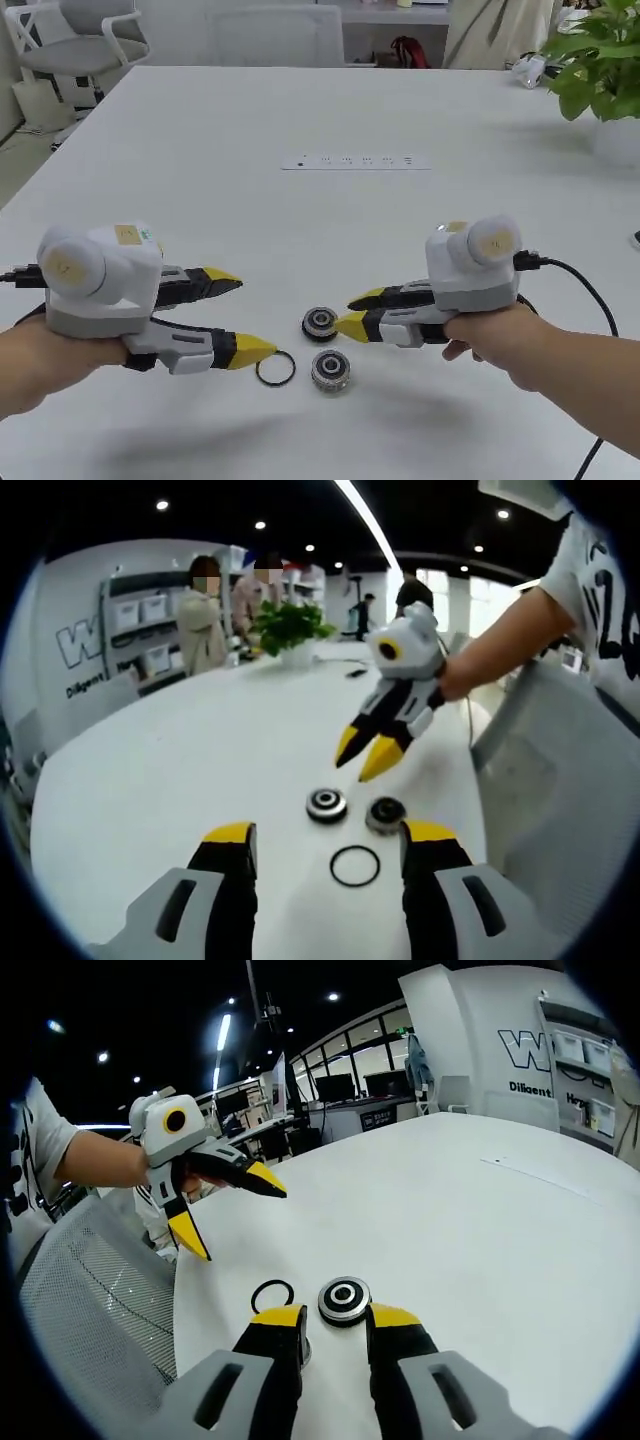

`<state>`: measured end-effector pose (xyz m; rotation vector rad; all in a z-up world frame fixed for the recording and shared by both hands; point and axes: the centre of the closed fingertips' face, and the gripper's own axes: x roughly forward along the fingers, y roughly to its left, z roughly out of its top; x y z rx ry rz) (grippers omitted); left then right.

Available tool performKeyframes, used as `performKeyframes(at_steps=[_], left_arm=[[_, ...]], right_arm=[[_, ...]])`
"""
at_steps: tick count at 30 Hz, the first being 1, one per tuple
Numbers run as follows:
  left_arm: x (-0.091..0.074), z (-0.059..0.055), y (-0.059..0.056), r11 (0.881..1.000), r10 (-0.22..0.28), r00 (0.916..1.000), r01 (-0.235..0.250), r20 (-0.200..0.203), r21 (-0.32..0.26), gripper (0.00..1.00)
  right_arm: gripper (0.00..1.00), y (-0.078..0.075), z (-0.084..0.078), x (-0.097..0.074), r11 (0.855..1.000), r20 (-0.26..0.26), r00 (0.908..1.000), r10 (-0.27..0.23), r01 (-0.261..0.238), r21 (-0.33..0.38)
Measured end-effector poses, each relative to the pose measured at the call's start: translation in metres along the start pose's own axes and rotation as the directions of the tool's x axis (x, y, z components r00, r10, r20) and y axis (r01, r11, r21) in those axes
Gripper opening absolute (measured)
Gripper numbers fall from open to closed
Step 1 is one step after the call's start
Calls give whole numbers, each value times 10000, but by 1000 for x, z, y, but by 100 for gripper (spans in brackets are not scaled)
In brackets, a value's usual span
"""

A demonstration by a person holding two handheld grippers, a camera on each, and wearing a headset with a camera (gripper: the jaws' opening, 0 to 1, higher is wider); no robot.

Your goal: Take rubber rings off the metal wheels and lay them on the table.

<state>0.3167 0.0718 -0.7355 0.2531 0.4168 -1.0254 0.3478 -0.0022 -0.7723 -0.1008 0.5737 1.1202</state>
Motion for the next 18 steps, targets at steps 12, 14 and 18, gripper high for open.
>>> performKeyframes(at_steps=[12, 14, 18], left_arm=[[13, 0, 3, 9999, 13, 10000, -13, -10, -117, 57], [16, 0, 3, 9999, 4, 10000, -4, -15, -117, 56], [20, -1, 3, 9999, -13, 10000, 13, -43, -141, 56]], right_arm=[[20, -3, -12, 7, 9994, -320, 9994, -103, 92, -329], [20, -3, -12, 10, 9991, -368, 9993, -98, 83, -406], [20, -3, -13, 13, 9990, -429, 9990, -92, 73, -451]])
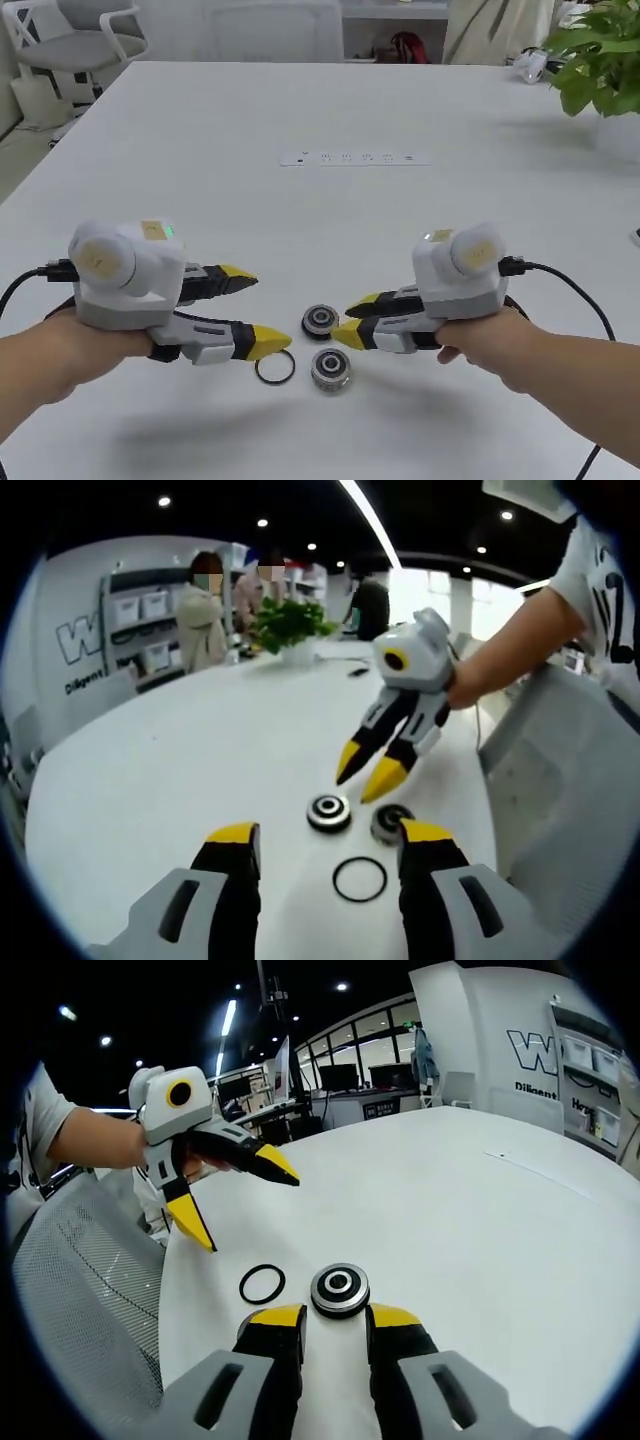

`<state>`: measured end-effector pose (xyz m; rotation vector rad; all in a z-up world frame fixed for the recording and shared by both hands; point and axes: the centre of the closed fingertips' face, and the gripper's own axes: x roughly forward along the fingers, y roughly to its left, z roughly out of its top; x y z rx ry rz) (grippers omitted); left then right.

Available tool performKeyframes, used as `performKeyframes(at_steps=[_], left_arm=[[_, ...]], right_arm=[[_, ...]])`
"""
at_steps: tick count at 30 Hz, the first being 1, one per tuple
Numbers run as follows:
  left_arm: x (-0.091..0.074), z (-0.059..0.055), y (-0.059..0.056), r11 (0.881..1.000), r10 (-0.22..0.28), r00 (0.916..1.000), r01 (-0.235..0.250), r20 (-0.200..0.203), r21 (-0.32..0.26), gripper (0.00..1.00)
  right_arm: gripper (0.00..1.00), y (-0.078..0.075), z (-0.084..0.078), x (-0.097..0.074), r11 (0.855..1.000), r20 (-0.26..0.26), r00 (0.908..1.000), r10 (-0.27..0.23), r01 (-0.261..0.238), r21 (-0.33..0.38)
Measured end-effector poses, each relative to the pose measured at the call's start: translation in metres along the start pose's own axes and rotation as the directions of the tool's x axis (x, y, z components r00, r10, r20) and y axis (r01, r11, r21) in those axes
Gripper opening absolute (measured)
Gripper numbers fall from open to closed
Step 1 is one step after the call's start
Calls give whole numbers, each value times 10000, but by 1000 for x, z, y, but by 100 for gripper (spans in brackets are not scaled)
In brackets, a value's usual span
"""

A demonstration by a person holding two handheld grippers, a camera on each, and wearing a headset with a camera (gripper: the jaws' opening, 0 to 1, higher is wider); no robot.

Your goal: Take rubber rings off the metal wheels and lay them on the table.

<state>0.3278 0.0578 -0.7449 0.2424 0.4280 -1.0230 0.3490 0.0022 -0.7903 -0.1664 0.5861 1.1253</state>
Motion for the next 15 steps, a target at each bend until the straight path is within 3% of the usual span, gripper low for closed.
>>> performKeyframes(at_steps=[15], left_arm=[[15, -10, 1, 10000, -91, 9992, 93, -399, 27, 53]], right_arm=[[21, -3, -6, 7, 9998, -175, 9998, -119, 117, -142]])
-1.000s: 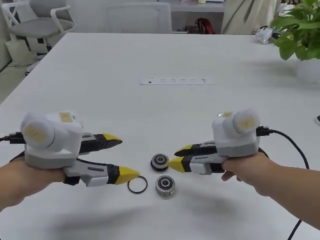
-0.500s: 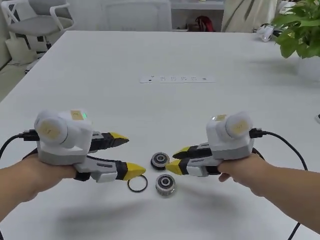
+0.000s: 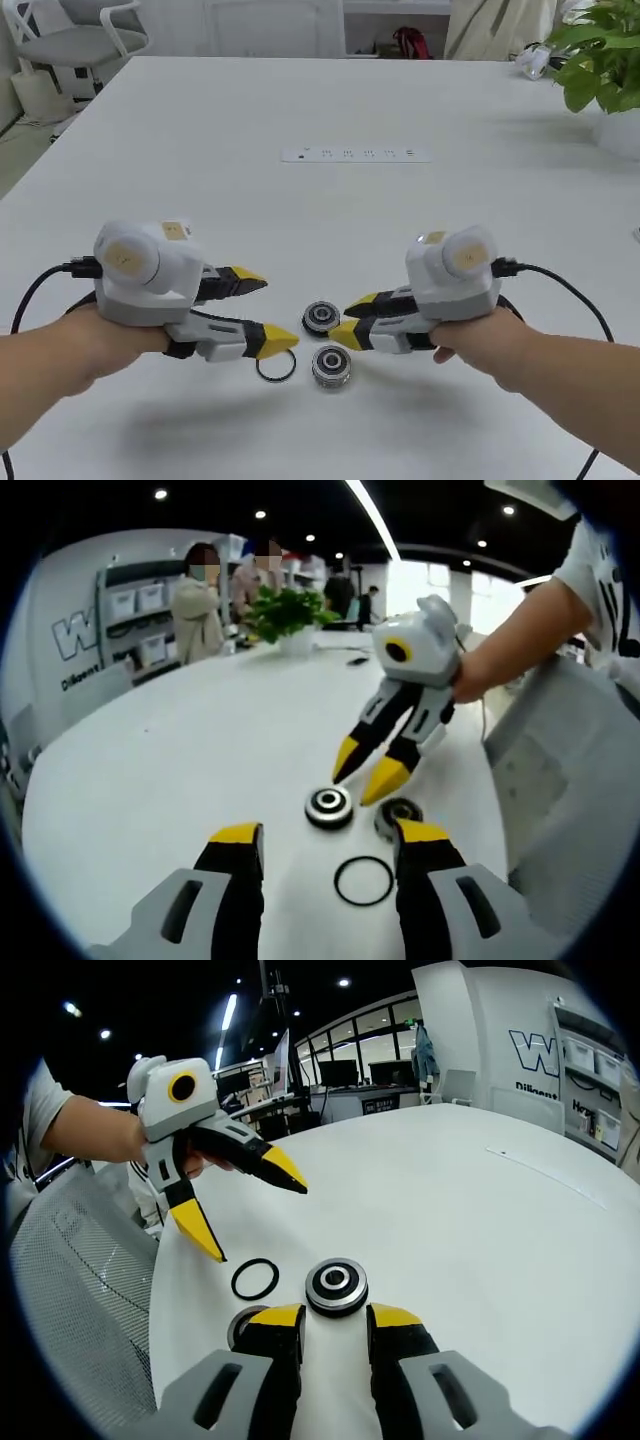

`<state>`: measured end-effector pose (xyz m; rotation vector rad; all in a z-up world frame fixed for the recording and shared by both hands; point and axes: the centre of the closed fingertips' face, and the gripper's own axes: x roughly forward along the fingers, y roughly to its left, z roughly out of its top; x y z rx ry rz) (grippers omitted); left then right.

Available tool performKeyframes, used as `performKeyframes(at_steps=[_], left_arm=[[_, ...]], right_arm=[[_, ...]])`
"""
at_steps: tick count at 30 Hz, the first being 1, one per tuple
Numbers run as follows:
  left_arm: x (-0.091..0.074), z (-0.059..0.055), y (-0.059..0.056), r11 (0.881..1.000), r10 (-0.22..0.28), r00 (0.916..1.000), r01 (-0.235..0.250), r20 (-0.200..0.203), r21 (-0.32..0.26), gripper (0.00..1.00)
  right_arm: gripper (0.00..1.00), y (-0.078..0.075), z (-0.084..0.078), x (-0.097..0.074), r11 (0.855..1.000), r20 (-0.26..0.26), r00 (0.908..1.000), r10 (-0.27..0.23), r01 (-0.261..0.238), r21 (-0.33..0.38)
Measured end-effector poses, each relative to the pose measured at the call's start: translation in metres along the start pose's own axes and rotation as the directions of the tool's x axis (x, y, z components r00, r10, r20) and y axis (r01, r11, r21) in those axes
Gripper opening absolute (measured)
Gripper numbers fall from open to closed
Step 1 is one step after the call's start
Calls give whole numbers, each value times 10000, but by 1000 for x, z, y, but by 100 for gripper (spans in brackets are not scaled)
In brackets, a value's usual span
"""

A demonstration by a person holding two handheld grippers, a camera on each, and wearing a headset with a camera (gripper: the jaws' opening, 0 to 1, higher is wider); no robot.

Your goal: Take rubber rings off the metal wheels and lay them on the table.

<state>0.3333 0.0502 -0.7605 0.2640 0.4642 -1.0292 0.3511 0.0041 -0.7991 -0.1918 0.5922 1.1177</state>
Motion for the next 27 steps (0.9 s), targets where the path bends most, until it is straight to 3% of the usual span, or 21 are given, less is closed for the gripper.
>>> performKeyframes(at_steps=[27], left_arm=[[27, -3, -2, 9997, -256, 9990, 256, -359, 11, 43]], right_arm=[[22, 0, -2, 2, 9999, 45, 10000, -38, 38, -145]])
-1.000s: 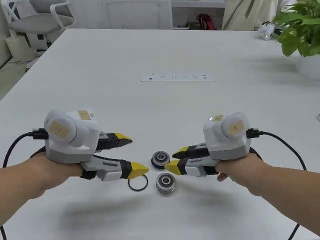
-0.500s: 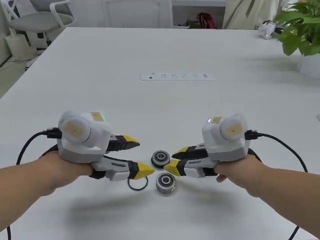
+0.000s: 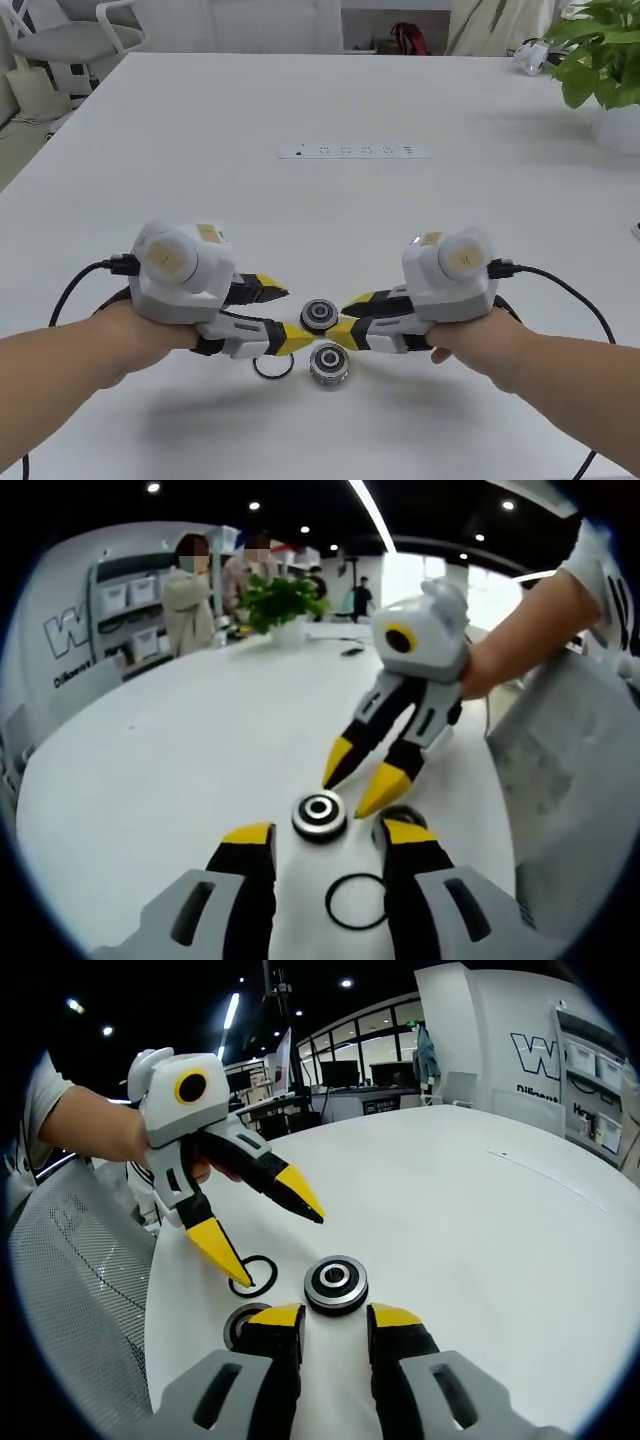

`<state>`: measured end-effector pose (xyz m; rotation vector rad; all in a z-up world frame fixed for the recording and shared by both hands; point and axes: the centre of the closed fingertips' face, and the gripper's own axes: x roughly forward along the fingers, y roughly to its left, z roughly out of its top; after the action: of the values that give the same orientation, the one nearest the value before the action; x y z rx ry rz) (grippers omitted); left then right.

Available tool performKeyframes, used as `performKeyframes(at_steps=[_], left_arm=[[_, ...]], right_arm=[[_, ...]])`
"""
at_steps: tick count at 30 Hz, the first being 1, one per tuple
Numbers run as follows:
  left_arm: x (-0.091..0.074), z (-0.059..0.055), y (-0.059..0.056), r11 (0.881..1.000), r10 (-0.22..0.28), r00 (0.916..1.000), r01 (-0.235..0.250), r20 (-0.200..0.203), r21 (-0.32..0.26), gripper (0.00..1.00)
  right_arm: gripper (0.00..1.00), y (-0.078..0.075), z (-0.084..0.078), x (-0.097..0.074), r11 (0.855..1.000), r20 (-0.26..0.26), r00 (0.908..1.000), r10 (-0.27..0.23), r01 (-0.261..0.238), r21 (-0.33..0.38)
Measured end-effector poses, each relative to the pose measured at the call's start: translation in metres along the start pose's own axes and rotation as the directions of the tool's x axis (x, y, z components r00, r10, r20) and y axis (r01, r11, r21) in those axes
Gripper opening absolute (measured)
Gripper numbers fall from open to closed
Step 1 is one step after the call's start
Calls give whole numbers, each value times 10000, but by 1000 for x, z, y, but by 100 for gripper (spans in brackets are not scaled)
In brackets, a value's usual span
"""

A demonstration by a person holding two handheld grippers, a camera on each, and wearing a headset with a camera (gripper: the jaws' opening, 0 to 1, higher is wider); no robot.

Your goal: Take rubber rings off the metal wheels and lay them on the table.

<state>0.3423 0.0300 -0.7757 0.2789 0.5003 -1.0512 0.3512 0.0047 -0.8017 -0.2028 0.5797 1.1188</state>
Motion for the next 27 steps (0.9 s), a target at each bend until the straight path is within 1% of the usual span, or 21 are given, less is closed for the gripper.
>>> performKeyframes(at_steps=[6, 17, 22, 25, 27], left_arm=[[6, 3, -2, 10000, -31, 10000, 32, -65, 47, 39], [14, -1, 2, 10000, 42, 9995, -42, -307, 9, 33], [18, -1, 2, 9999, -13, 9992, 19, -394, 143, 30], [19, 0, 3, 9999, -1, 9993, 6, -378, 117, 28], [21, 2, 3, 10000, 15, 9995, -15, -311, -12, 27]], right_arm=[[21, 0, 0, 0, 10000, 14, 10000, -1, 1, 9], [20, -3, -2, -1, 10000, 64, 10000, -35, 35, 7], [20, -4, -2, -2, 10000, 82, 10000, -31, 31, 32], [20, -4, -3, -2, 10000, 113, 9999, -40, 39, 73], [20, -4, -3, -2, 10000, 96, 10000, -27, 26, 80]])
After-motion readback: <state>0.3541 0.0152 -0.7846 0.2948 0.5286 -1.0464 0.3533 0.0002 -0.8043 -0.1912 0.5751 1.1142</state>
